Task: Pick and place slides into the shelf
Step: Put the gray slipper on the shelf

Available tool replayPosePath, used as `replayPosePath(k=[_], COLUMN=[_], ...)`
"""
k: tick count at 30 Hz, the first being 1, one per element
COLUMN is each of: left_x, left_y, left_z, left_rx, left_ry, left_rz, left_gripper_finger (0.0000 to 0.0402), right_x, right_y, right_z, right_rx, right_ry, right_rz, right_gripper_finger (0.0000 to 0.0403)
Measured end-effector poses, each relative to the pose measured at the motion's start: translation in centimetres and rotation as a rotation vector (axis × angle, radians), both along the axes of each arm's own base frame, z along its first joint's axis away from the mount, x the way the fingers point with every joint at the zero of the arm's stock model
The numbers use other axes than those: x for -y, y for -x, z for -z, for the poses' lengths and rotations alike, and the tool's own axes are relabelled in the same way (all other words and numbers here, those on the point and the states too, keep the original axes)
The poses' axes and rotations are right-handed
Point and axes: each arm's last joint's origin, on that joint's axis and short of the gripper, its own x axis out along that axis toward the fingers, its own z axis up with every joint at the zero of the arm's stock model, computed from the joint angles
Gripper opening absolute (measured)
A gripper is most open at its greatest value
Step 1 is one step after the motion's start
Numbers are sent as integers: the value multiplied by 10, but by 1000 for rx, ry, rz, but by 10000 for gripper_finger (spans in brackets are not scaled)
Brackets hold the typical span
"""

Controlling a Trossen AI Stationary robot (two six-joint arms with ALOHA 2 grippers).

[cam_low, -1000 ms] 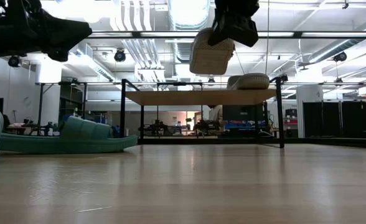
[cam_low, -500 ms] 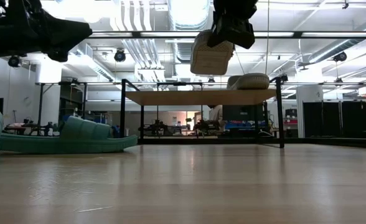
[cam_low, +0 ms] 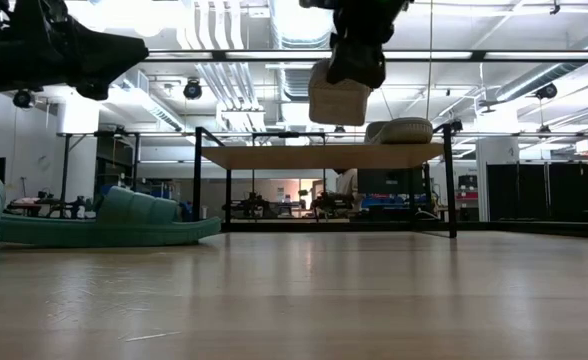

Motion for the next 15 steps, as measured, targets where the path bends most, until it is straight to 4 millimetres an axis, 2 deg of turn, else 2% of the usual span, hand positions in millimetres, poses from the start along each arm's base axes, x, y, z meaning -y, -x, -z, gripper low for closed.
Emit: replayPosePath(k=[15], left_x=[0], left_y=[0], left_z=[0], left_rx=[0], left_ry=[1], left_rz=[-3], left_gripper_finger=[107], right_x=[37], right_y=[-12], right_z=[-1], right_rx=[-95], right_ry=[14], right_rz=[12], right_gripper_finger=[49])
